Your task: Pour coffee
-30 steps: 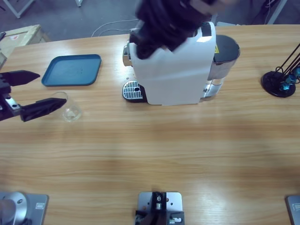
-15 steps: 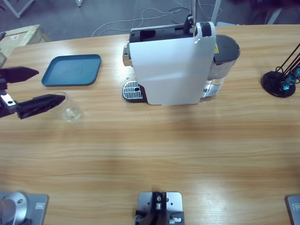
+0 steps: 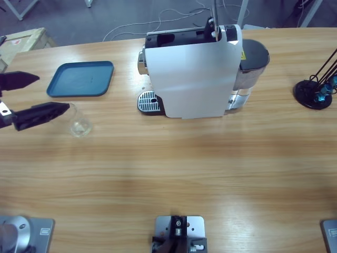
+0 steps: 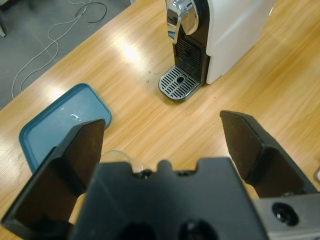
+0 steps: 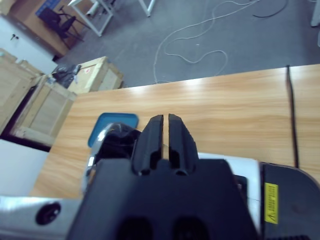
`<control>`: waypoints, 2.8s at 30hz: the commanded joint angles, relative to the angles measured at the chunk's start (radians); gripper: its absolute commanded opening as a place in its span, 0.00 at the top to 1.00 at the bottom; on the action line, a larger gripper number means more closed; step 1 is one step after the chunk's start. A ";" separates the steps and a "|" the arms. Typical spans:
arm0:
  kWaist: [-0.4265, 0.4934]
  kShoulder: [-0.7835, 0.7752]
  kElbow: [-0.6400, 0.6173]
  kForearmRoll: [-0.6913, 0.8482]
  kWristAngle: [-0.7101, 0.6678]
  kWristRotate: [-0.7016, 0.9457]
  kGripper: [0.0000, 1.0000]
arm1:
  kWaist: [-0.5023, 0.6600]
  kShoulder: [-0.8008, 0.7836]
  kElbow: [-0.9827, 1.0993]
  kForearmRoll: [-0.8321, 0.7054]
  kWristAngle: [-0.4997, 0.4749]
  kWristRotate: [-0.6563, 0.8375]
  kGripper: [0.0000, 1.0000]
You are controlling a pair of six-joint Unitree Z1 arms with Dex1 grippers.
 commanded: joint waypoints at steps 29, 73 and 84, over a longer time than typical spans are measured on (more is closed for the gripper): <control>-0.006 -0.015 0.016 0.008 0.008 -0.039 0.01 | 0.157 0.450 -0.037 0.121 0.112 -0.050 1.00; 0.052 0.404 0.142 0.034 0.362 -0.689 0.01 | 0.322 -0.390 0.271 0.593 -0.161 -0.233 0.00; 0.075 0.545 0.203 -0.197 0.384 -0.672 0.04 | 0.322 -0.389 0.268 0.619 -0.157 -0.232 0.00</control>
